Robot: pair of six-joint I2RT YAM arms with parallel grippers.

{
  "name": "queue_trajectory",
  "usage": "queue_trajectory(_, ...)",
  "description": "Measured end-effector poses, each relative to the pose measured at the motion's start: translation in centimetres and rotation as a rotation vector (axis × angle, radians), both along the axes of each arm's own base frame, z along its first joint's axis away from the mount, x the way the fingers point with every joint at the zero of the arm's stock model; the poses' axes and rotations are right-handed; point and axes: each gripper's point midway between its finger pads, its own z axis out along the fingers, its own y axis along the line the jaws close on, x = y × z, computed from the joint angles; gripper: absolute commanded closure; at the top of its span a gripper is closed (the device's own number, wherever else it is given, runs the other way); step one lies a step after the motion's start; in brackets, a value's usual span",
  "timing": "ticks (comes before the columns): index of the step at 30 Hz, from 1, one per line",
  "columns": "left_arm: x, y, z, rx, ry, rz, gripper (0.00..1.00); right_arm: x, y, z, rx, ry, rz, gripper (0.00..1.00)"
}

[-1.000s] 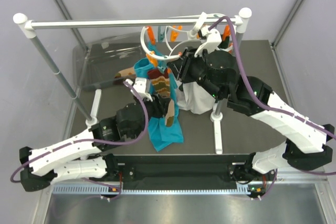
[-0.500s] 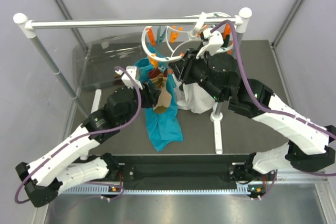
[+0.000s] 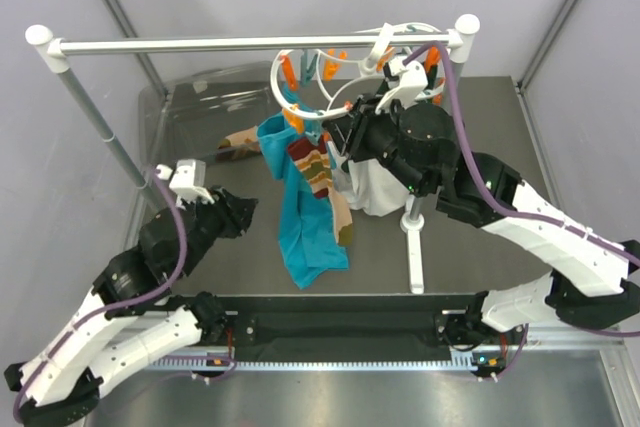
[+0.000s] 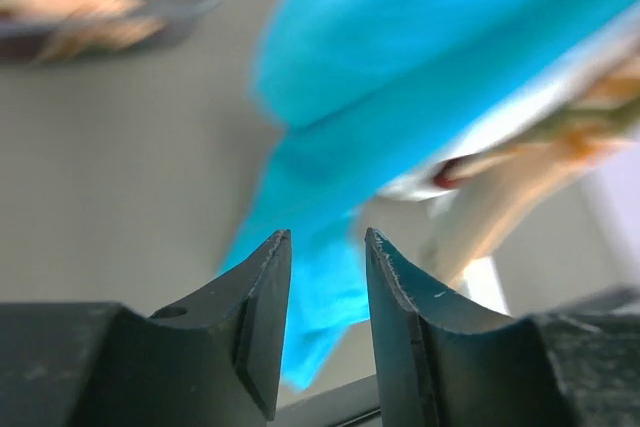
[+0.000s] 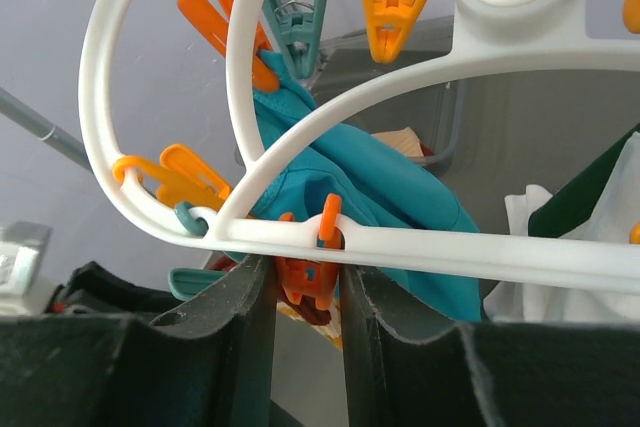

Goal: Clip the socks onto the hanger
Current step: Pick up the sock from the bin.

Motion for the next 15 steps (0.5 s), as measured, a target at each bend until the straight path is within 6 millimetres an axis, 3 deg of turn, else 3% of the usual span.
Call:
queue_trajectory(8, 4.4, 1.1, -6.5, 0.348, 0.219, 0.211, 0.56, -0.2, -0.4, 0.0, -0.003, -0.004, 0.002, 1.00)
queue_trajectory(15, 10.1, 7.0, -7.5, 0.289, 0.316, 0.426, 0.60, -0.6, -1.2, -0.2, -0.016, -0.009, 0.005, 1.00)
